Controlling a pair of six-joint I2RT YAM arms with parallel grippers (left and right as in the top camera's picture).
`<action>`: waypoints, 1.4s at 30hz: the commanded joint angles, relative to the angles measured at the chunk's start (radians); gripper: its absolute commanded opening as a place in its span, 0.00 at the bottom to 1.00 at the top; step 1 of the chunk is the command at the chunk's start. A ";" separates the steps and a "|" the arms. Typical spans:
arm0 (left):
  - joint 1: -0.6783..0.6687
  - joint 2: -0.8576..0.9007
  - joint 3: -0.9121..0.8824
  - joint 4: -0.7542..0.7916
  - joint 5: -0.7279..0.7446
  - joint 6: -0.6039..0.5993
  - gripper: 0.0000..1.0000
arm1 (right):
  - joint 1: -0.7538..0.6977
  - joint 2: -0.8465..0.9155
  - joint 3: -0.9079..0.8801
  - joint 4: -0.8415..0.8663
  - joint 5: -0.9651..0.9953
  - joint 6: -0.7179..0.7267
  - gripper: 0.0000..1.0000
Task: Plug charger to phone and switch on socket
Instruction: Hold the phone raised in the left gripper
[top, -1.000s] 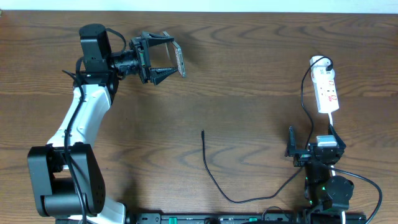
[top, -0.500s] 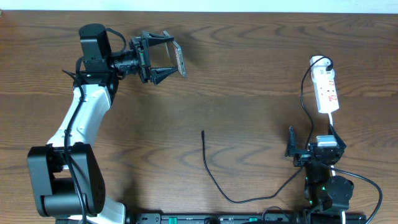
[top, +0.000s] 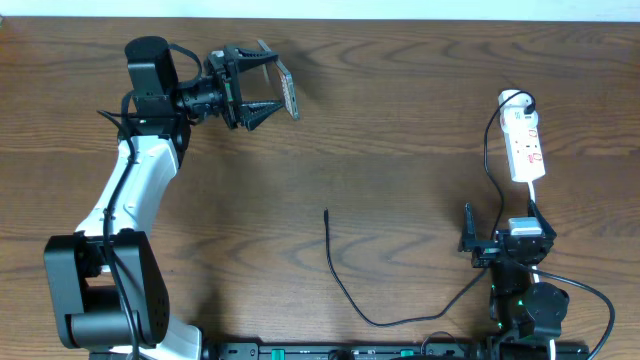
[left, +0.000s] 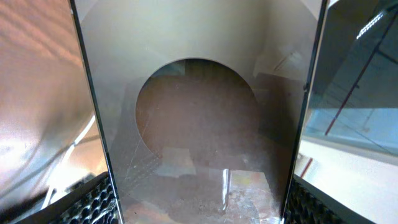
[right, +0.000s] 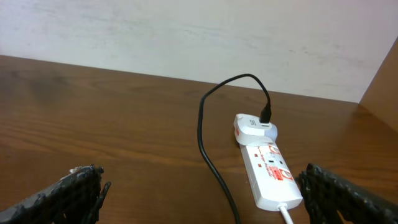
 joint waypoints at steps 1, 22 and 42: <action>0.003 -0.032 0.032 0.012 -0.093 0.085 0.07 | 0.009 -0.002 -0.001 -0.005 0.005 -0.014 0.99; 0.003 -0.030 0.020 -0.151 -0.328 0.326 0.07 | 0.009 -0.002 -0.001 -0.005 0.005 -0.014 0.99; 0.002 -0.030 0.020 -0.297 -0.388 0.449 0.07 | 0.009 -0.002 -0.001 0.046 -0.046 -0.006 0.99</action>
